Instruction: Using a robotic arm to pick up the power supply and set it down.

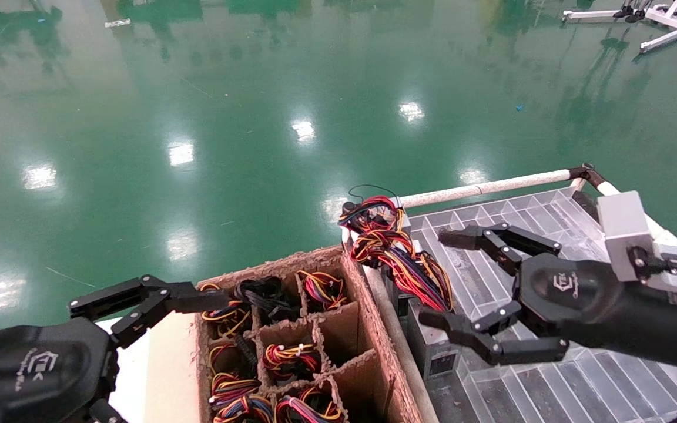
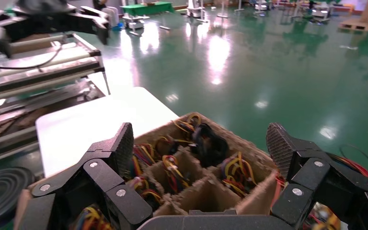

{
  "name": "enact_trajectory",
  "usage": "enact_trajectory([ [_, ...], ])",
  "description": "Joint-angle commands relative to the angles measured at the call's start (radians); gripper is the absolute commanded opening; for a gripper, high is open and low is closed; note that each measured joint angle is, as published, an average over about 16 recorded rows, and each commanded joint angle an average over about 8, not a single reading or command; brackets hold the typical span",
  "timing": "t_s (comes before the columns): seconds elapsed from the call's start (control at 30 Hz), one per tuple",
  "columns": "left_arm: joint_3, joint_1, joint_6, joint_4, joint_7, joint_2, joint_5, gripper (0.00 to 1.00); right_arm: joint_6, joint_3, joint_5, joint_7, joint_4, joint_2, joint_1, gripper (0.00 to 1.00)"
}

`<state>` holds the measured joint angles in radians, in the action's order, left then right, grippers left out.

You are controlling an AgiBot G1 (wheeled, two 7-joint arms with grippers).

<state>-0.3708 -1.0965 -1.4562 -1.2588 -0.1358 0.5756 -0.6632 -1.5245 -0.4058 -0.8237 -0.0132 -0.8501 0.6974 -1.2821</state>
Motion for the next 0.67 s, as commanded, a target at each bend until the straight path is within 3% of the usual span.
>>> enact_trajectory([
  [0.03,0.000,0.000,0.000,0.000,0.000,0.000,0.000,1.00,0.003,0.011,0.008,-0.015,-0.038,-0.007,0.018,1.00],
  [0.67,0.000,0.000,0.000,0.000,0.000,0.000,0.000,1.00,0.024,0.107,0.079,-0.147,-0.367,-0.073,0.175,1.00],
])
